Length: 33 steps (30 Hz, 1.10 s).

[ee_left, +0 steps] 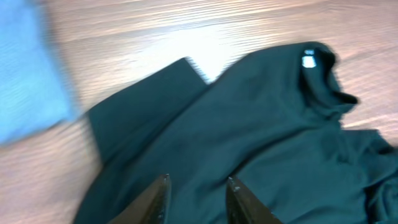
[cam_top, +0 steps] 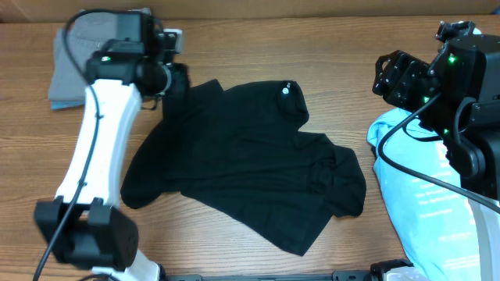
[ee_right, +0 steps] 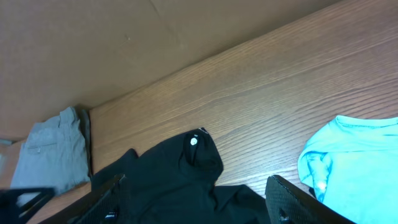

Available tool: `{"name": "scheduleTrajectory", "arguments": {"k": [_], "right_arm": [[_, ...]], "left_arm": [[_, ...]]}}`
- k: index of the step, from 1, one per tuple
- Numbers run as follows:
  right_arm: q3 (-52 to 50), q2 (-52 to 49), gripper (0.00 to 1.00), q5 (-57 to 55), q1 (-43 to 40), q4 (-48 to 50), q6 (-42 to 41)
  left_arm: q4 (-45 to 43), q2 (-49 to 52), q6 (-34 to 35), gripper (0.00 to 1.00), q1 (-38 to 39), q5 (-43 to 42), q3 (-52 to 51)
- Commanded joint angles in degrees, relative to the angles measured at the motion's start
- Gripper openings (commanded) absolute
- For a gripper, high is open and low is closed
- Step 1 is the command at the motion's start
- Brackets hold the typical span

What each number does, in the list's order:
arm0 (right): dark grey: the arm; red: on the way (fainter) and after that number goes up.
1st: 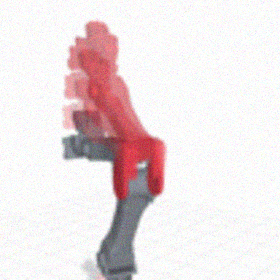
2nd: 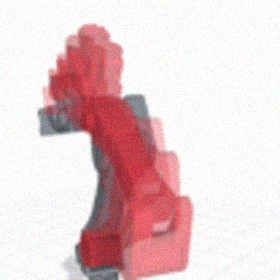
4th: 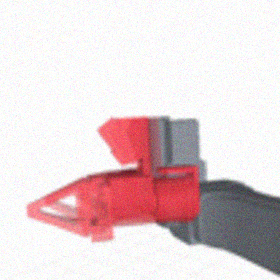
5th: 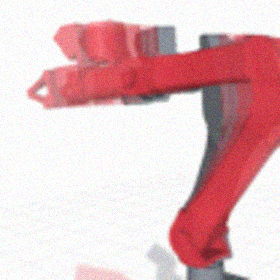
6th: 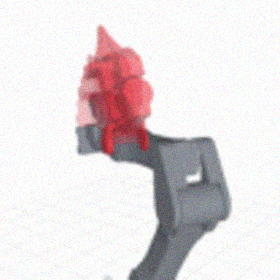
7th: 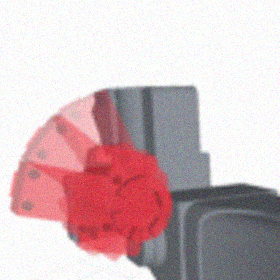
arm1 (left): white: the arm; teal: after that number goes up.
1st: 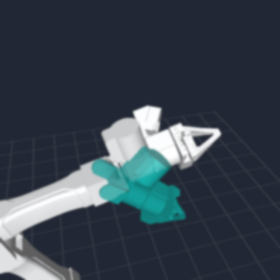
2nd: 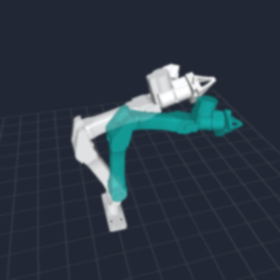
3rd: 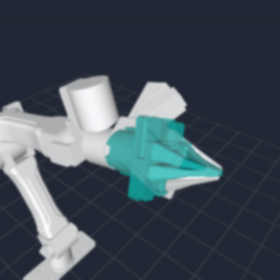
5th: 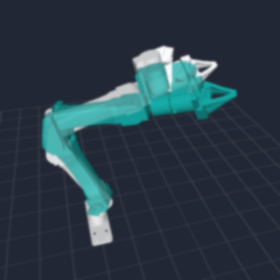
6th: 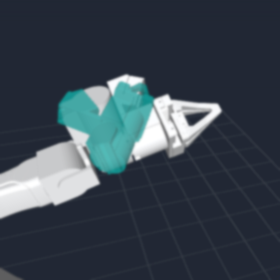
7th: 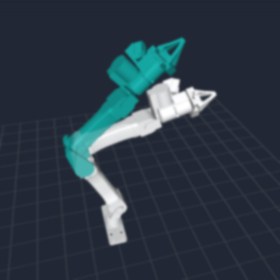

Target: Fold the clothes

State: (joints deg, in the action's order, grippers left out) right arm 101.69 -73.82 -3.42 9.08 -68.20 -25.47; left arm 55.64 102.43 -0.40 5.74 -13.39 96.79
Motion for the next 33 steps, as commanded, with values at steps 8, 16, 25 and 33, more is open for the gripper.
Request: {"name": "scheduleTrajectory", "arguments": {"k": [8, 16, 25, 33], "right_arm": [[0.81, 0.52, 0.73, -0.55, -0.22, -0.42, -0.42], [0.76, 0.46, 0.73, -0.59, -0.22, -1.2, -1.62], [0.68, -3.89, 0.74, -0.66, -0.22, -6.16, -2.01], [0.66, -14.91, 0.78, -0.11, -0.9, -10.01, -5.27]], "left_arm": [[-10.08, 17.86, -1.99, 0.33, 5.33, -8.44, -1.55], [-13.53, 26.23, 2.56, 0.04, 4.24, 5.81, -1.55], [-12.83, 26.86, 10.86, 0.15, -5.38, 14.75, 0.72], [-10.97, 23.93, 10.05, 0.22, -11.93, -6.29, 9.14]]}}
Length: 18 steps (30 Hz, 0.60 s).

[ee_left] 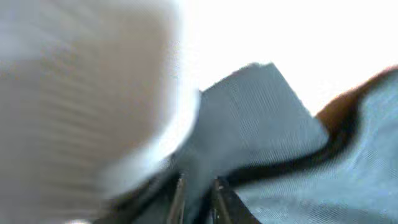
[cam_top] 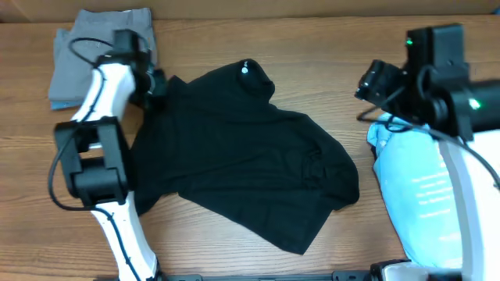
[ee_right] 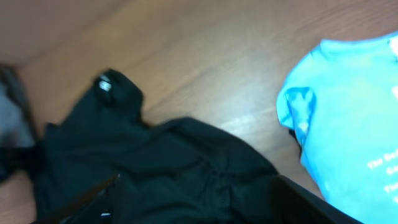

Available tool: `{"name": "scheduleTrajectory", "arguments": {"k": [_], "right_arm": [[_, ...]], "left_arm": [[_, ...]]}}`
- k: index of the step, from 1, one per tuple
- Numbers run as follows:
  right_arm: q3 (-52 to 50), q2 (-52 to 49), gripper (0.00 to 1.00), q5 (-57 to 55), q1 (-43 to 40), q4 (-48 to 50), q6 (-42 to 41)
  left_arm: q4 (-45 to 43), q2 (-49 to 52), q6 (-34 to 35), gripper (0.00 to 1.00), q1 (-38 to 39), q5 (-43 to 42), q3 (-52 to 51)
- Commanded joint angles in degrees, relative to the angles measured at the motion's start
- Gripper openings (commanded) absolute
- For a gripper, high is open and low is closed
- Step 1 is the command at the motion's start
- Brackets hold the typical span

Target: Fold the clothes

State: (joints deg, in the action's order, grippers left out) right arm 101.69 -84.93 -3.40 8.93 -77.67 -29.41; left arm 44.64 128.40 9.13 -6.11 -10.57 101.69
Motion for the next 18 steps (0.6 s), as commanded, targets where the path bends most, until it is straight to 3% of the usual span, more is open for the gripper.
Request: {"name": "scheduleTrajectory", "arguments": {"k": [1, 4, 7, 13, 18], "right_arm": [[0.66, -5.18, 0.78, 0.09, -0.96, -0.94, -1.33], [0.66, -10.05, 0.75, 0.68, -2.14, -1.64, -1.53], [0.66, -15.15, 0.49, 0.74, -4.13, -1.51, -1.53], [0.59, -25.57, 0.41, 2.23, -9.9, -4.04, 0.15], [-1.4, -31.21, 0.38, 7.13, -13.16, -4.79, 7.02]], "left_arm": [[0.11, -2.56, 0.02, 0.23, -0.11, -10.34, 5.16], [0.92, -5.03, -1.51, 0.27, 0.24, -12.2, 7.65], [2.19, -8.22, -2.36, 0.29, 0.7, -12.2, 9.03], [6.99, -18.08, -4.11, 0.35, 0.9, -12.22, 9.6], [12.68, -25.0, -6.58, 0.4, 0.9, -11.96, 9.6]]}}
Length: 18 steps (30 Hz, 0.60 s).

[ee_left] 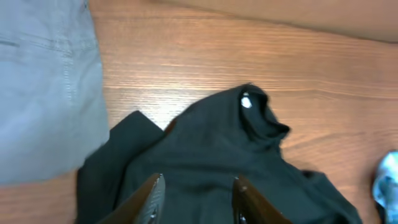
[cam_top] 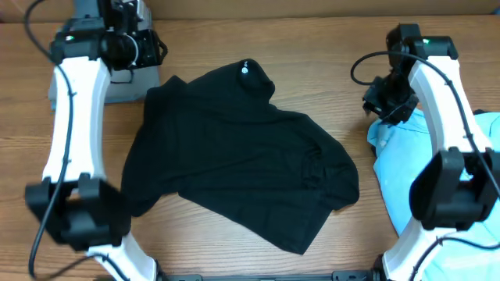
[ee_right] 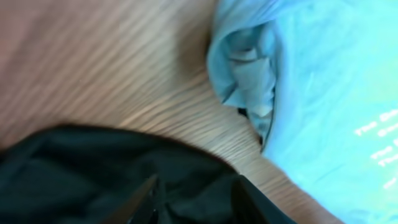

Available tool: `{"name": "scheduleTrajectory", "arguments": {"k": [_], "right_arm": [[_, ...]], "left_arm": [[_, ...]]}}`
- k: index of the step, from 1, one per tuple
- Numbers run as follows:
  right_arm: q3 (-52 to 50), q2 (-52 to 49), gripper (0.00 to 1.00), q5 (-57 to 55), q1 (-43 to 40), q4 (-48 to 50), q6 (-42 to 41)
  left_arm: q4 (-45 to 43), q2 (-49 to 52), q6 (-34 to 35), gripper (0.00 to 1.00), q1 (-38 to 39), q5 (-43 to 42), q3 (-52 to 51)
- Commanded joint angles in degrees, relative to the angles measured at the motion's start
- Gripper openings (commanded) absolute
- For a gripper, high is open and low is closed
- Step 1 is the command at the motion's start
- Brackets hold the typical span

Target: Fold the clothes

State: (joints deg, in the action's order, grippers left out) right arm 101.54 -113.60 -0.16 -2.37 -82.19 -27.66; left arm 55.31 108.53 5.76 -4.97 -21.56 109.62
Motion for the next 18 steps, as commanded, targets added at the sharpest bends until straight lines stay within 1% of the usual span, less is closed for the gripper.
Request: {"name": "scheduleTrajectory", "arguments": {"k": [1, 4, 7, 11, 13, 15, 18], "right_arm": [[-2.32, -3.17, 0.38, 4.11, -2.19, -0.04, 5.66], [-6.43, -4.09, 0.38, 3.85, -2.64, 1.38, 6.82], [-11.63, -4.17, 0.38, 3.37, -3.04, 4.85, 6.84], [-19.21, -4.17, 0.4, 3.26, -4.63, 12.15, 6.19], [-22.84, -4.17, 0.41, 2.51, -6.23, 16.06, 5.38], [-25.88, -4.17, 0.38, -0.72, -8.92, 18.93, 2.45], [-27.87, -4.17, 0.33, -3.78, -14.27, 22.45, 0.0]], "left_arm": [[3.08, -6.21, -3.52, 0.4, -0.24, -0.94, 1.66], [6.29, -8.59, -4.13, 0.42, -0.24, -0.94, 1.66], [9.25, -9.53, -5.05, 0.43, -0.24, -0.9, 1.66], [13.09, -9.55, -7.52, 0.48, -0.24, -0.46, 1.64], [14.34, -9.55, -8.63, 0.49, -0.24, -0.39, 1.64], [14.86, -9.55, -9.09, 0.49, -0.24, -0.28, 1.64], [14.95, -9.55, -9.22, 0.51, -0.24, -0.31, 1.64]]}}
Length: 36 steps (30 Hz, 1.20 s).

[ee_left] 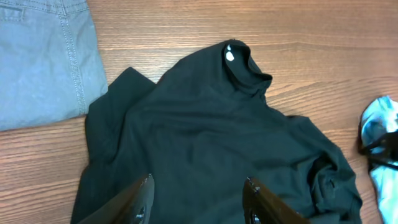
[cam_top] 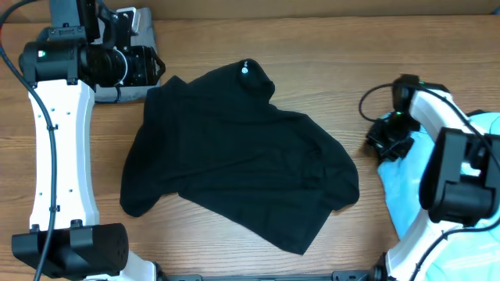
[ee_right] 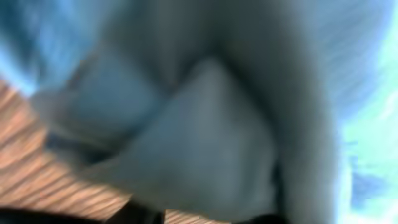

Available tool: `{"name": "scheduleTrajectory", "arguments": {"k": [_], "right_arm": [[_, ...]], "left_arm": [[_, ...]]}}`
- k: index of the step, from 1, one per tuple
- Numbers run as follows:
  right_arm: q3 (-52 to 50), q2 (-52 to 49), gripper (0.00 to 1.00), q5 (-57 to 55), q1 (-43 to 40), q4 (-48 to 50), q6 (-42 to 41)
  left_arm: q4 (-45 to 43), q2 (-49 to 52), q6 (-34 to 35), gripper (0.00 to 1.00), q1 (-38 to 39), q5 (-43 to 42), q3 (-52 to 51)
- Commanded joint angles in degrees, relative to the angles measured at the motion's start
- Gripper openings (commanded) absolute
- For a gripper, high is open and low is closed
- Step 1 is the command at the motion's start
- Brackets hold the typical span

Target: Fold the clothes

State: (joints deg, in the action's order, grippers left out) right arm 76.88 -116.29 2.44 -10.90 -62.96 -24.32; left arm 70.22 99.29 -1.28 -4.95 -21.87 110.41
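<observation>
A black shirt [cam_top: 242,156] lies crumpled and spread in the middle of the table, collar [ee_left: 239,62] toward the far edge. My left gripper [cam_top: 152,66] hangs high over the shirt's far-left sleeve. In the left wrist view the left gripper [ee_left: 199,199] is open with nothing between the fingers. A light-blue shirt [cam_top: 410,195] lies at the right. My right gripper [cam_top: 384,144] is down at its left edge. The right wrist view is blurred and filled with blue cloth [ee_right: 205,106], which lies between the parted fingertips.
Folded grey trousers [ee_left: 43,56] lie at the far left corner, partly under the left arm [cam_top: 58,140]. A cardboard wall runs along the table's far edge [cam_top: 312,8]. The right arm's cable [cam_top: 367,97] loops above the table near the blue shirt.
My right gripper has gone from just above the blue shirt's edge down into the cloth. The left wrist now looks at more of the black shirt, with its jaws wider apart.
My left gripper was at the black shirt's far-left sleeve while the right hung open at the right. Then the left was low on that sleeve and the shirt had shifted toward the far left. After that the left was up and free, and the right came to the blue shirt.
</observation>
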Motion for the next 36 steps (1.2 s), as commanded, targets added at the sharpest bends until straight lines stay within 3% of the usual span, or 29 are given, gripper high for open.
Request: {"name": "scheduleTrajectory", "arguments": {"k": [1, 4, 9, 14, 17, 22, 26, 32, 36], "right_arm": [[-3.28, -1.49, 0.31, -6.38, -8.0, 4.17, -3.91], [-2.8, -1.49, 0.25, -2.99, -15.1, 5.49, -4.44], [-0.24, -1.03, 0.29, 7.39, -23.15, 5.33, 1.2], [2.21, 4.31, 0.47, 25.81, -23.98, 5.38, 15.23], [2.49, 9.79, 0.57, 30.29, -21.24, 4.72, 19.69], [2.49, 16.13, 0.63, 29.62, -12.46, 1.11, 19.82], [1.92, 16.26, 0.63, 26.86, -3.82, -2.56, 19.56], [-2.69, 16.2, 0.62, 13.35, 8.85, -2.93, 12.68], [-7.34, 16.15, 0.49, 11.5, 13.75, 0.7, 9.18]], "left_arm": [[0.04, -0.31, -2.19, 0.52, -0.26, 0.0, 0.85], [0.09, -0.31, -2.16, 0.52, -0.26, -0.02, 0.85], [0.09, -0.31, -2.19, 0.52, -0.26, -0.02, 0.85], [0.13, -0.31, -2.16, 0.53, -0.26, -0.02, 0.85], [0.28, -0.31, -2.16, 0.54, -0.26, -0.02, 0.85], [0.28, -0.31, -2.16, 0.56, -0.26, -0.02, 0.85], [0.24, -0.31, -2.16, 0.58, -0.26, -0.02, 0.85], [0.26, -0.31, -2.16, 0.61, -0.26, -0.02, 0.85], [0.24, -0.31, -2.19, 0.63, -0.26, 0.0, 0.85]]}}
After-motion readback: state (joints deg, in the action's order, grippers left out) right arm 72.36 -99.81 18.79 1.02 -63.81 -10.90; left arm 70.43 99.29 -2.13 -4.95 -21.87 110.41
